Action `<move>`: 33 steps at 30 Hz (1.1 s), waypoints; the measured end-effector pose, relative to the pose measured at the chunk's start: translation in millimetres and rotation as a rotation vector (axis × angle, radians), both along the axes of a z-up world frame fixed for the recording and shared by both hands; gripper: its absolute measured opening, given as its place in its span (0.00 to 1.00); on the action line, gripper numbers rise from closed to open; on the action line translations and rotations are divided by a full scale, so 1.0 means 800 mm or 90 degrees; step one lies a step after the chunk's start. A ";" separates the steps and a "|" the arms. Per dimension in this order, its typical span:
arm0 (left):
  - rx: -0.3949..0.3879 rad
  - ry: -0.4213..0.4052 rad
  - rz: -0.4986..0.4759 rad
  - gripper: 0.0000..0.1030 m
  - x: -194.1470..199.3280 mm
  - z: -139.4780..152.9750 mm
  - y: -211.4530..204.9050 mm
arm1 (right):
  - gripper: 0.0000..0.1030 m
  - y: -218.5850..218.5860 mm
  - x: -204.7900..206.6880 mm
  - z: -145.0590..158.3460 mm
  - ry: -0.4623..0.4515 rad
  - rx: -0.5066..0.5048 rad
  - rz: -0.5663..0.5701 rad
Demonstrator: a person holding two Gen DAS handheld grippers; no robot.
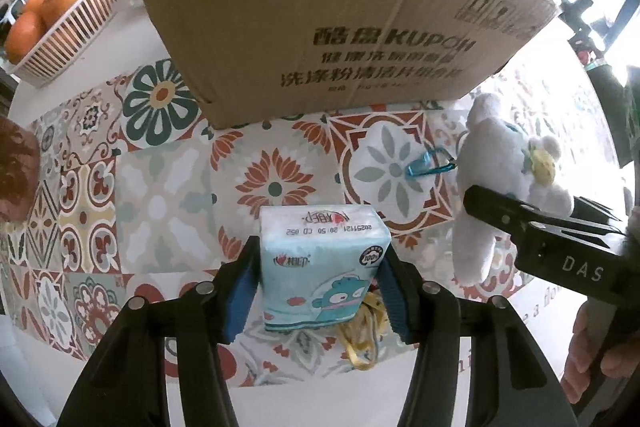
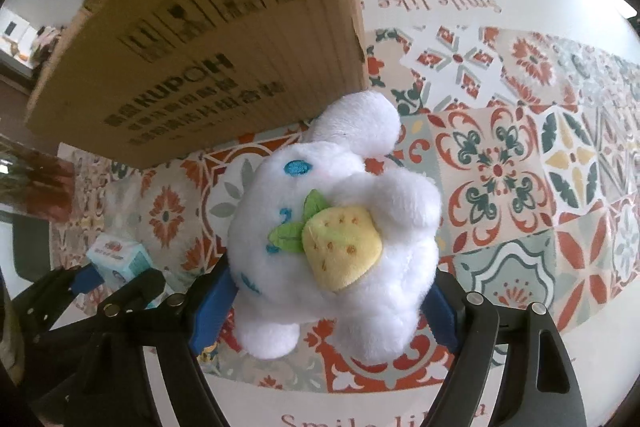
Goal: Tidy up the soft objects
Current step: 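Lift the white plush and tissue pack up over the cardboard box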
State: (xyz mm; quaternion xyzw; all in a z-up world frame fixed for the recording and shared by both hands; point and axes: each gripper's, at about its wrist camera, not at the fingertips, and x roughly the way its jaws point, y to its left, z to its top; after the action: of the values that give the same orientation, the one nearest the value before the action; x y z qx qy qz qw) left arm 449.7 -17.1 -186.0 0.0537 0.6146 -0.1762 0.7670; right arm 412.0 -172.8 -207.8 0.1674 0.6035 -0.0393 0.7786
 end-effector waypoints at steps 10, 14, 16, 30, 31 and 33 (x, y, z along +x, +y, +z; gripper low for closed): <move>-0.021 -0.055 0.010 0.53 -0.044 0.057 0.007 | 0.80 -0.011 -0.011 0.053 -0.049 -0.006 0.005; -0.031 -0.079 0.011 0.53 -0.054 0.089 0.001 | 0.80 -0.017 -0.016 0.076 -0.070 -0.008 0.006; -0.034 -0.089 0.010 0.53 -0.057 0.097 0.005 | 0.80 -0.018 -0.018 0.086 -0.082 -0.010 0.007; -0.044 -0.181 0.021 0.53 -0.074 0.175 -0.019 | 0.80 -0.014 -0.027 0.159 -0.175 -0.037 0.023; -0.047 -0.186 0.020 0.53 -0.073 0.178 -0.018 | 0.80 -0.014 -0.028 0.164 -0.182 -0.038 0.024; -0.052 -0.198 0.020 0.53 -0.073 0.185 -0.022 | 0.80 -0.012 -0.028 0.175 -0.197 -0.042 0.027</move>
State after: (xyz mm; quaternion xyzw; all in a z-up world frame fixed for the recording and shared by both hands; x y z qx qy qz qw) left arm 391.7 -35.1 -37.6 0.0397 0.4819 -0.1784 0.8570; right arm 389.4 -182.3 -67.4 0.1329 0.4779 -0.0168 0.8681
